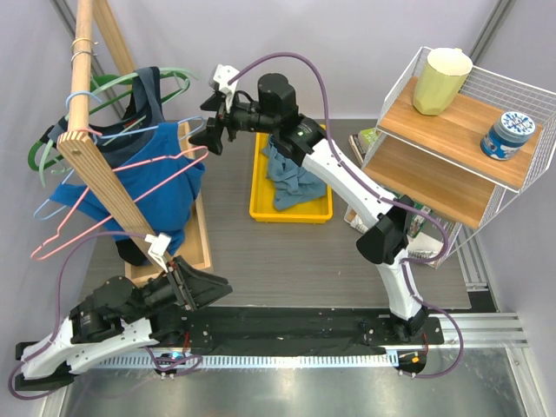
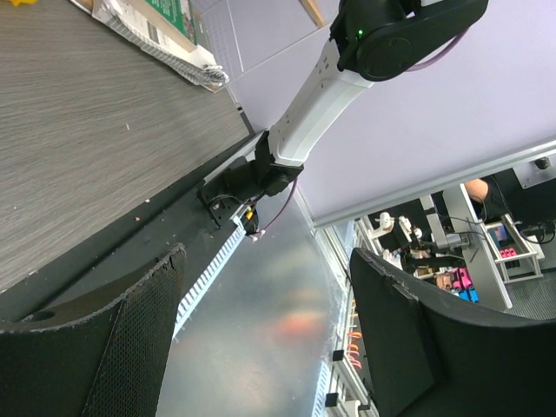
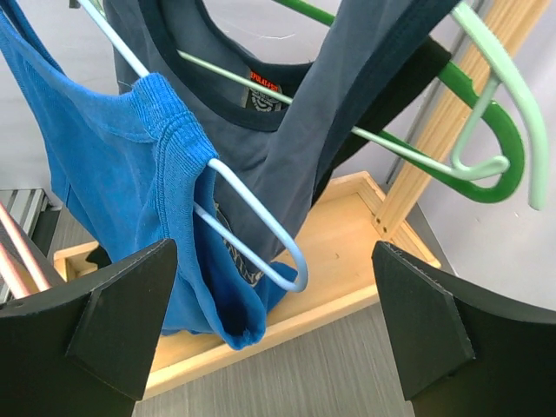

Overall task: Remove the tank top from the hanger
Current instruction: Pick up the hanger from the clothesline.

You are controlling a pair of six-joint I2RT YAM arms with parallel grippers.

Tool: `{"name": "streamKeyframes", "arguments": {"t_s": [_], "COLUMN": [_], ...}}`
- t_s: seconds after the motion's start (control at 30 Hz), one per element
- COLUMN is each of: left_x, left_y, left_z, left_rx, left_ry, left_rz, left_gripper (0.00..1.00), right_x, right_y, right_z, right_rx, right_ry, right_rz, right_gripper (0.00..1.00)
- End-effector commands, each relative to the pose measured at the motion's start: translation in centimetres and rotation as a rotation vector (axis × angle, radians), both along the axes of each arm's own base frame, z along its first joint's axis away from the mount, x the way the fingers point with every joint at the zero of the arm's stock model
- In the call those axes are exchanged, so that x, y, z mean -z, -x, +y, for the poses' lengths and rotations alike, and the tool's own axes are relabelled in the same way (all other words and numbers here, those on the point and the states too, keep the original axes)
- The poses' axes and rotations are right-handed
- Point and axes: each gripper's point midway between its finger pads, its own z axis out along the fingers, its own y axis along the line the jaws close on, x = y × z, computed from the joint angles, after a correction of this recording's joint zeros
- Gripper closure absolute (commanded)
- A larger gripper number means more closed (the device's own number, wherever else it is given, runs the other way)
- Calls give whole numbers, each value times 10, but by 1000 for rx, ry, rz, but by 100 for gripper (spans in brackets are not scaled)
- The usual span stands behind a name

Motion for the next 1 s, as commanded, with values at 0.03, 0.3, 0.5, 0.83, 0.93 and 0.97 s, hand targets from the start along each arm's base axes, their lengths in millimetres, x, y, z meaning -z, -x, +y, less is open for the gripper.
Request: {"name": "streamKeyframes", "arguments": {"t_s": [0.03, 0.3, 0.5, 0.83, 0.93, 0.97], "left_x": [-17, -16, -12, -14, -14, -13], "left_y": [4, 3, 3, 2, 2, 2], "left_z": [13, 19, 18, 19, 20, 20], "left_rx": [-2, -17, -18, -26, -28, -29], "left_ry": [59, 38, 31, 38, 36, 32], "left_rz": [-41, -35, -19, -14, -13, -10], "left_gripper": [23, 24, 24, 24, 24, 24], "right_x": [-30, -28, -28, -27, -28, -26], "right_y": [11, 42, 63, 69, 71, 71], "right_z": [8, 16, 21, 27, 28, 29], "right_rx": [-79, -204, -259, -254, -257, -256], "right_ry": [-97, -116, -118, -118, -123, -121], "right_rz": [-59, -14, 20, 45, 77, 87], "right_gripper": [0, 5, 21, 55, 73, 76]}}
